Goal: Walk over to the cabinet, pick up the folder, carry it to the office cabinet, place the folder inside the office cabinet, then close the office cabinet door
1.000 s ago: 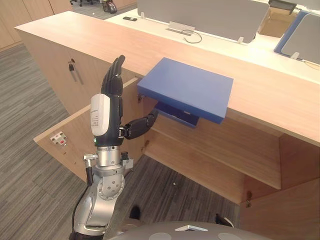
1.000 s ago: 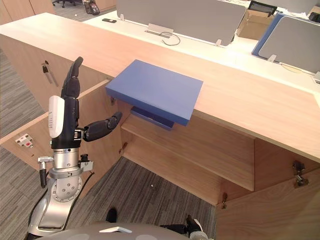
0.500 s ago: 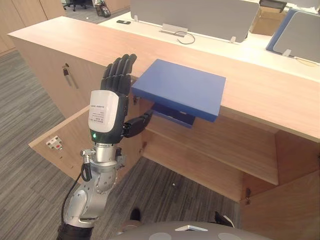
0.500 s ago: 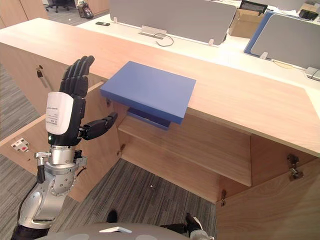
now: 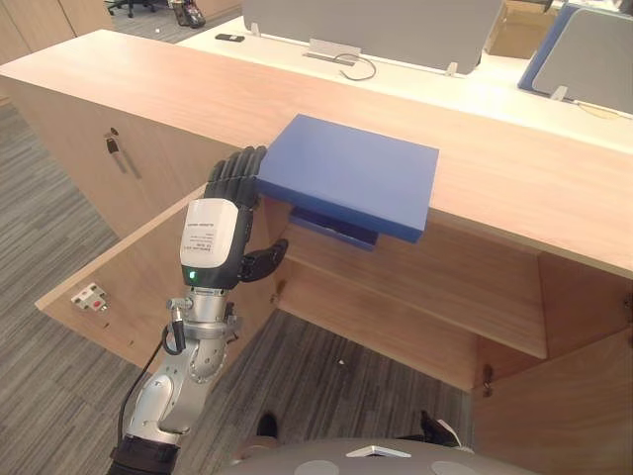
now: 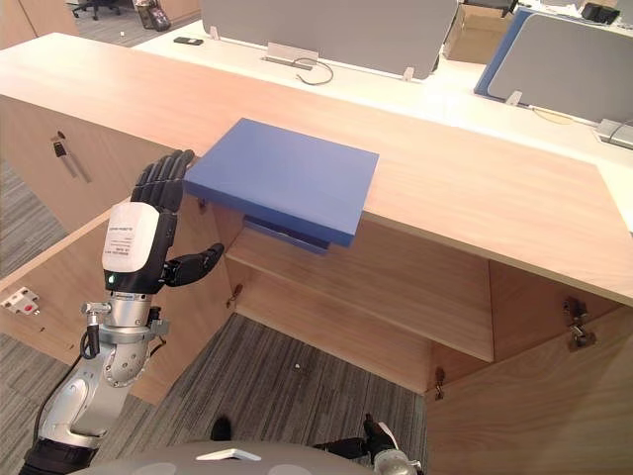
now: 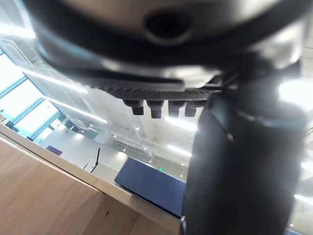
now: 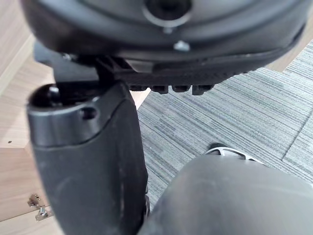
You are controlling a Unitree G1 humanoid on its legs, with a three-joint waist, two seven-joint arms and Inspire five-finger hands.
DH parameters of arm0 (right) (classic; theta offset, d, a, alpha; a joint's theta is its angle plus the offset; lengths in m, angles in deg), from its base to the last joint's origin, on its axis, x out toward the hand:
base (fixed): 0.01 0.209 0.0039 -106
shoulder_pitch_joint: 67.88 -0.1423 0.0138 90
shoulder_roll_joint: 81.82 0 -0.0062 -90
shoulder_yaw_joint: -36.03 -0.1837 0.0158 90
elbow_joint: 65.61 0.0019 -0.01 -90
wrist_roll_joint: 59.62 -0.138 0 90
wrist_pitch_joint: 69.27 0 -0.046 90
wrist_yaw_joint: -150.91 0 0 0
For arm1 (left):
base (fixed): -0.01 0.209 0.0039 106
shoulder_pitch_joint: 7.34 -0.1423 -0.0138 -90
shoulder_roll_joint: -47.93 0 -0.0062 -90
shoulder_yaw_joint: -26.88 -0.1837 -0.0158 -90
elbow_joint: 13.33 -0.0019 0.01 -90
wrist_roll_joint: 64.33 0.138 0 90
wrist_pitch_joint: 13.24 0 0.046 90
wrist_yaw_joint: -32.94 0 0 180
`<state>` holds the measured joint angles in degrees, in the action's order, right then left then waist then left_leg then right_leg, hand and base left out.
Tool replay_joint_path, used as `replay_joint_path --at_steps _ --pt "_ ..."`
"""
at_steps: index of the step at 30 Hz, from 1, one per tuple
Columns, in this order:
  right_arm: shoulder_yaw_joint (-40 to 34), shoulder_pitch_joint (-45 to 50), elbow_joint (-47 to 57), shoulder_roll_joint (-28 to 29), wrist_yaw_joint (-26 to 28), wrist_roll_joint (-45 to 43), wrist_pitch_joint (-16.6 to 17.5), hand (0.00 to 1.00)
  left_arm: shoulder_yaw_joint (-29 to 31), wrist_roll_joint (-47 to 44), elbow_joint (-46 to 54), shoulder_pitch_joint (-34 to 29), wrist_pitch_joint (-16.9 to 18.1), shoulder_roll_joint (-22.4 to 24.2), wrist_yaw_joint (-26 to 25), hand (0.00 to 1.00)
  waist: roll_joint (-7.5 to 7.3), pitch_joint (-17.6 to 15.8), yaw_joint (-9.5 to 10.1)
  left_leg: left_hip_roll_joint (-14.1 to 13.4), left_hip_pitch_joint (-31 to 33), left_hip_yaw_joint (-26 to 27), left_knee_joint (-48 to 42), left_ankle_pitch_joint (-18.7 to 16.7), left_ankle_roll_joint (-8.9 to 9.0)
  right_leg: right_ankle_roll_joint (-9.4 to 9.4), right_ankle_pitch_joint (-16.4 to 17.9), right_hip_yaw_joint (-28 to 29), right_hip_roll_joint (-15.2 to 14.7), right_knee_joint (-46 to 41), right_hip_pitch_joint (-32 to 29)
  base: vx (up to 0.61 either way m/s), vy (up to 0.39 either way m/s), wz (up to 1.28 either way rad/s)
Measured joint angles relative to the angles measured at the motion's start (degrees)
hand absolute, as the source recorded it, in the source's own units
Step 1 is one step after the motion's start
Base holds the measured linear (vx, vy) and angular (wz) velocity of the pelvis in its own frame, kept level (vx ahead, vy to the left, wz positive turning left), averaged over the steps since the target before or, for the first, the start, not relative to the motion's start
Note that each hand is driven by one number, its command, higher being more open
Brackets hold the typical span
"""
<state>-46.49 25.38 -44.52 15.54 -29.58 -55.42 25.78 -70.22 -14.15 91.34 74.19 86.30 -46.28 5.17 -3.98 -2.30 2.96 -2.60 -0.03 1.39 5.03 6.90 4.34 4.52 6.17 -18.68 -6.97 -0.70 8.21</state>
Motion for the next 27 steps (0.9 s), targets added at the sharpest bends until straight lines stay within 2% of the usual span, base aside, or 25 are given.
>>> replay_joint_path --at_steps 16,20,27 --pt "-0.1 -0.1 0.1 0.0 0.0 0.0 -0.1 1.0 1.4 0.0 -0.1 2.6 -3.0 -0.1 -0.5 1.0 0.05 -0.5 -0.41 0.0 -1.3 1.5 0.1 -1.1 0.17 -0.02 0.0 1.4 -0.1 0.8 0.9 0.0 -0.006 -0.05" --pt "-0.1 -0.1 0.2 0.0 0.0 0.1 -0.1 1.0 1.4 0.0 -2.0 4.9 -3.6 -0.1 -0.8 1.0 0.04 -0.5 -0.44 0.0 -1.4 1.6 0.1 -1.1 0.17 -0.02 0.0 1.4 -0.1 0.8 0.9 0.0 0.0 0.0" --pt "-0.2 0.2 0.9 0.1 0.0 0.1 -0.1 1.0 1.1 2.5 -6.5 6.7 -4.1 -1.9 -0.9 1.0 0.04 -0.5 -1.76 -0.1 -1.8 2.2 0.0 -1.2 0.16 -0.03 -0.1 2.0 -0.1 0.8 0.9 0.0 -0.004 -0.04"
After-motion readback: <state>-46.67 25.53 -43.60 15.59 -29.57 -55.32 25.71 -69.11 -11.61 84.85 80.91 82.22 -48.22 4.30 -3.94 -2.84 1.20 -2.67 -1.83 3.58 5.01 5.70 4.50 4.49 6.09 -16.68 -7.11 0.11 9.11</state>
